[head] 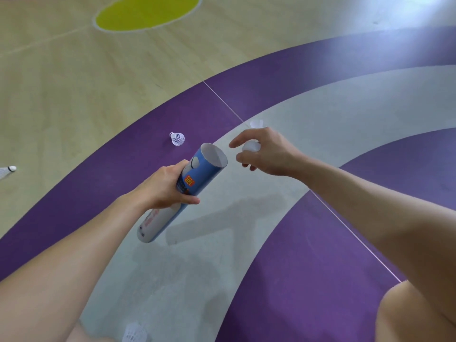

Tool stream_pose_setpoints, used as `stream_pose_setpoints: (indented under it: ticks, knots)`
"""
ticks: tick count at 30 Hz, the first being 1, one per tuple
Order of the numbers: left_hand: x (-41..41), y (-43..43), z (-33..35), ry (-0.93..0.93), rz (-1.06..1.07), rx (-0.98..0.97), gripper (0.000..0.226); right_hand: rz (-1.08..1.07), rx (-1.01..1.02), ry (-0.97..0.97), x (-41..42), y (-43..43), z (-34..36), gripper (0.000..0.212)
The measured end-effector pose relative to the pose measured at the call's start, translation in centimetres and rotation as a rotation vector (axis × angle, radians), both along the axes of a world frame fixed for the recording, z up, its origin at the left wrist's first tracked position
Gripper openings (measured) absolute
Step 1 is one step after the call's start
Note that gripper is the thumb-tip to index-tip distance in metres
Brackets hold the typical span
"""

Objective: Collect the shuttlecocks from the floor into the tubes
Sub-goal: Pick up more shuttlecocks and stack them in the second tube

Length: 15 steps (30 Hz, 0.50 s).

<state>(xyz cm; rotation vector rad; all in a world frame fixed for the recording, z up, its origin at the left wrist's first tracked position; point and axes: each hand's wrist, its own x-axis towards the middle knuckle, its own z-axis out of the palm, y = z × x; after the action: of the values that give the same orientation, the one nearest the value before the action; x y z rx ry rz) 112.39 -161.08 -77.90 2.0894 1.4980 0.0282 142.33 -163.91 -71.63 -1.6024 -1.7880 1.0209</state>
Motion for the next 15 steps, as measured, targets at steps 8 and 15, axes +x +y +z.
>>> stream_pose_setpoints:
  ticks: [8,15]
  knots:
    - [0.9,-0.7,-1.5,-0.133,0.164,-0.009,0.059,-0.005,-0.054,-0.134,1.6,1.5,-1.9,0.015]
    - [3.3,1.8,1.1,0.086,0.018,-0.094,0.065,-0.031,-0.074,-0.253,4.4,2.1,-4.9,0.018]
